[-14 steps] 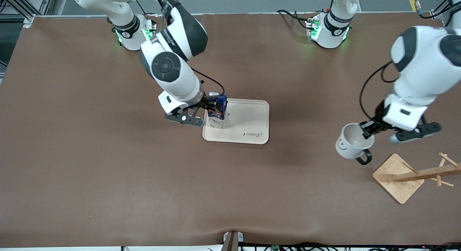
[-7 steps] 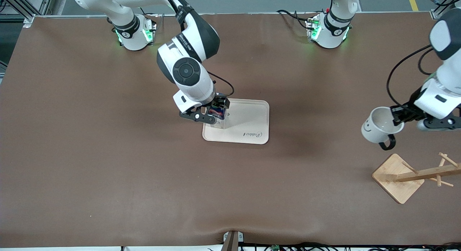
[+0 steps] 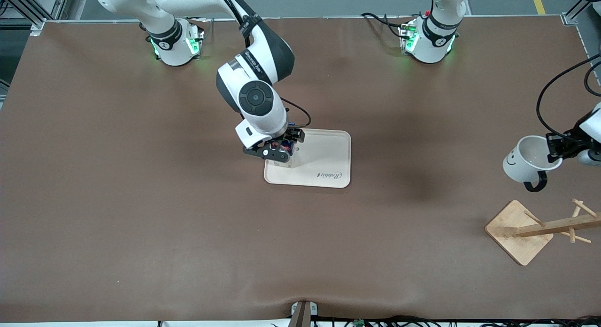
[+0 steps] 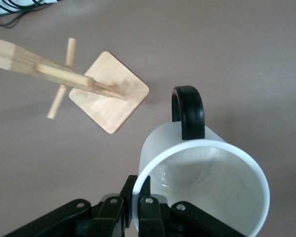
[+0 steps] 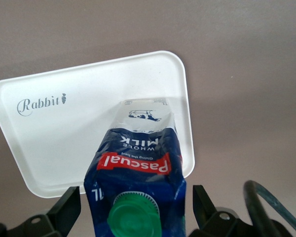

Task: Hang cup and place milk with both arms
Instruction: 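Lift the milk carton off the tray with the right gripper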

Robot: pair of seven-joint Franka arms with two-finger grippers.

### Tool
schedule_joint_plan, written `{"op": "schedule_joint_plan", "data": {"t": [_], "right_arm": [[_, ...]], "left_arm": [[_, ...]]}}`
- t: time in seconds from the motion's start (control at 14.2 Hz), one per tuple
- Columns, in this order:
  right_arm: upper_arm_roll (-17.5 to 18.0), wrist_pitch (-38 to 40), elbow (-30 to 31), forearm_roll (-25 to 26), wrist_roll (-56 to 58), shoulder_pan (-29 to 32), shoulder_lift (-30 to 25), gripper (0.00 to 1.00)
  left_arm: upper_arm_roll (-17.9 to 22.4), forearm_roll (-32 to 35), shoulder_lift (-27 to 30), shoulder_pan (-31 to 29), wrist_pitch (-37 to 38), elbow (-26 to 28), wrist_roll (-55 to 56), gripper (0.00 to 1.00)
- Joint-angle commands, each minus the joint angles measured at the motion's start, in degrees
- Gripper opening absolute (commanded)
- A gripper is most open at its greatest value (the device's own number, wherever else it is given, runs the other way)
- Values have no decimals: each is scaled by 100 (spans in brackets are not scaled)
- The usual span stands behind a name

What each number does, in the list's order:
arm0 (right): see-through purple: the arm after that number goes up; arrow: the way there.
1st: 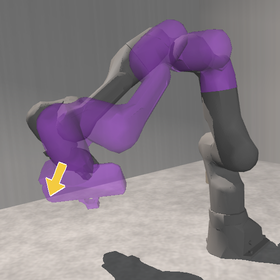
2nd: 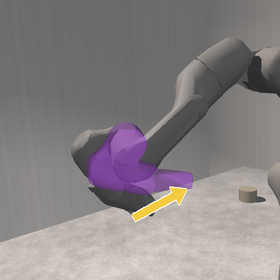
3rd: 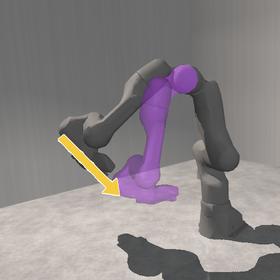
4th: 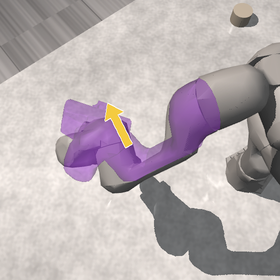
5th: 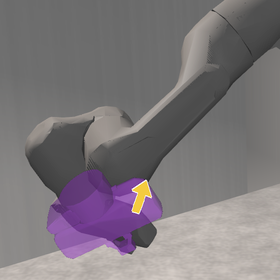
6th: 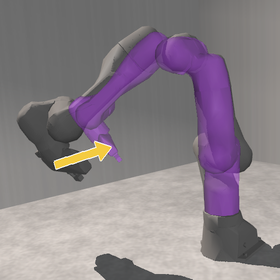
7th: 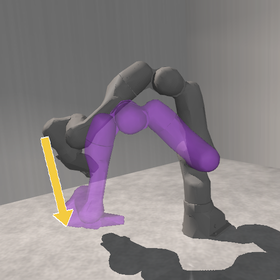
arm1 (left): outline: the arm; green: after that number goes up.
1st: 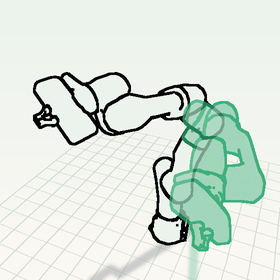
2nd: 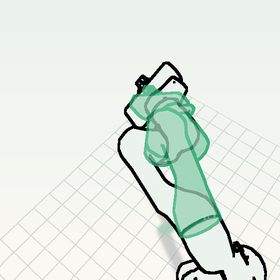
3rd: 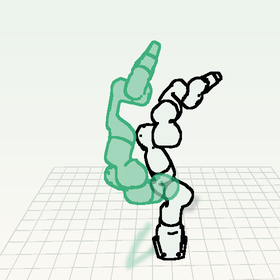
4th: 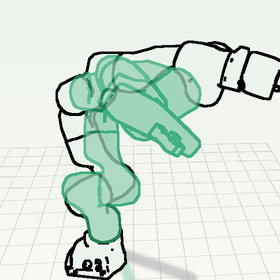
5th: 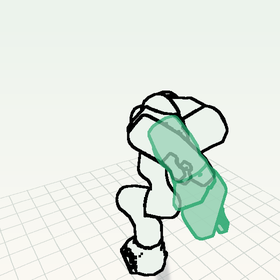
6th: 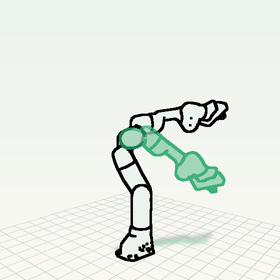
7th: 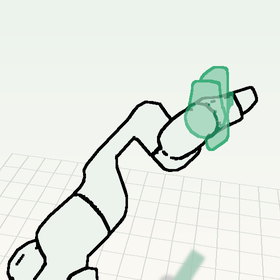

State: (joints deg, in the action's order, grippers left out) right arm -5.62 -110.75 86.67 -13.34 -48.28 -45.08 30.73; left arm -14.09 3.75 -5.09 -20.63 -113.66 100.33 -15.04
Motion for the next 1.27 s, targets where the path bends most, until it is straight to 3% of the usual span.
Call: {"op": "schedule_joint_plan", "data": {"t": [0.0, 0.07, 0.14, 0.21, 0.28, 0.57, 0.71, 0.92, 1.2], "right_arm": [[-62, -61, -1, -107, -146, -80, 48, 100], [-62, -35, -9, -107, -138, -71, 48, 62], [-62, 0, -9, -107, -129, -54, 39, 41], [-62, 61, -9, -107, -111, -19, 30, 9], [-70, 210, -70, -116, -111, 25, 13, 0], [-105, 1219, -807, -1046, -94, 516, -14, 0], [-97, 1895, -1229, -1091, -76, 938, -40, 0], [-149, 2373, -1407, -646, 124, 1273, -390, 0], [-176, 2470, -916, -81, 539, 1992, -1058, 0]], "left_arm": [[-50, -75, -185, -134, -60, -268, -105, 0], [-50, -198, -212, -169, -68, -303, -122, 0], [-50, -234, -290, -178, -68, -373, -192, 0], [-41, -234, -352, -213, -68, -435, -306, 0], [-50, -234, -422, -309, -68, -479, -402, 0], [-41, -322, -686, -495, -68, -725, -851, 0], [-41, -453, -730, -565, -68, -769, -896, 0], [-50, -480, -853, -591, -68, -963, -1010, 0], [-41, -559, -941, -671, -68, -971, -1036, 0]]}}
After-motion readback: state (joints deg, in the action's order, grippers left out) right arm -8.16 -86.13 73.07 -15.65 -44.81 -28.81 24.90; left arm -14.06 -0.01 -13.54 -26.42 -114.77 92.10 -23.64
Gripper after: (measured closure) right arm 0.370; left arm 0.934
